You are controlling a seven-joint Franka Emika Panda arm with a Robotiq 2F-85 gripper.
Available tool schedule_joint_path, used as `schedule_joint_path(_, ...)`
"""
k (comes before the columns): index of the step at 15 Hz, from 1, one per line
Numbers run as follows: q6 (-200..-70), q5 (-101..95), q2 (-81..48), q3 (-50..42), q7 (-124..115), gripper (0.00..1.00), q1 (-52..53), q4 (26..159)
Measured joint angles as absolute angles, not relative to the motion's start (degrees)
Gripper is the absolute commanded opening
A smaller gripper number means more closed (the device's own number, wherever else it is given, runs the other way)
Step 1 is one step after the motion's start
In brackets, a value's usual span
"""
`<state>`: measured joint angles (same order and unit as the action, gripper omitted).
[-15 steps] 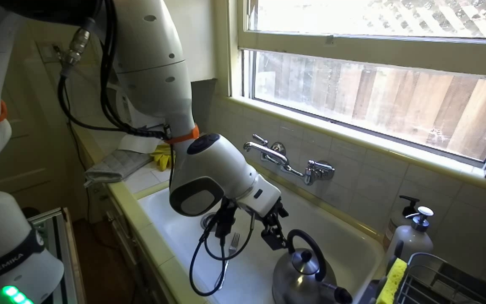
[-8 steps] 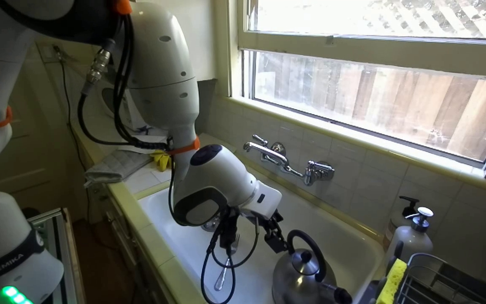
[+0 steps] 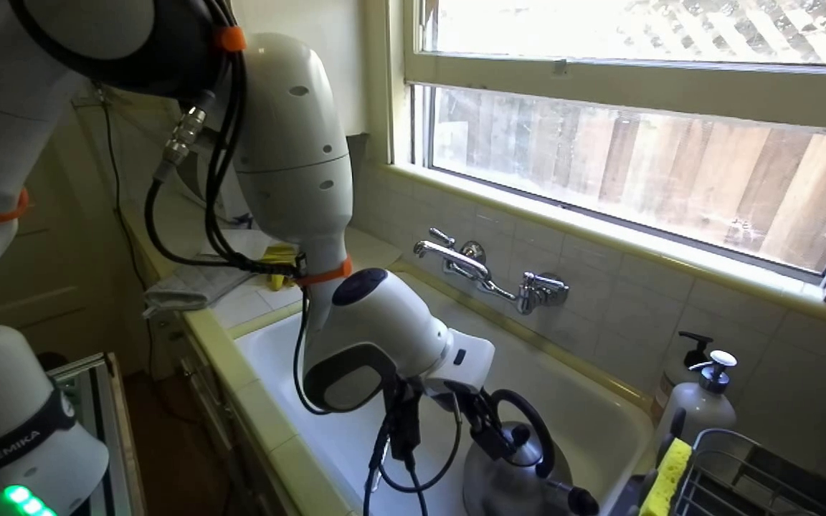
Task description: Remove the lid from the silver kettle.
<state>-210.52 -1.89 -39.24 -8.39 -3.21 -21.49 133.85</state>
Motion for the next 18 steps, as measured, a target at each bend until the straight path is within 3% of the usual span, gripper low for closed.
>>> schedule_joint_path(16,-226.03,-1.94,-53.22,-7.72,-3.39,1.0,-22.02,123.77)
schedule_joint_path(17,-226.29,-1.94,-53.76,-7.54,-3.63,0.75,-22.1,123.34)
schedule_joint_path(18,-226.6,-1.94,-54.27,-7.34,-3.93,0.72,-22.2,122.93)
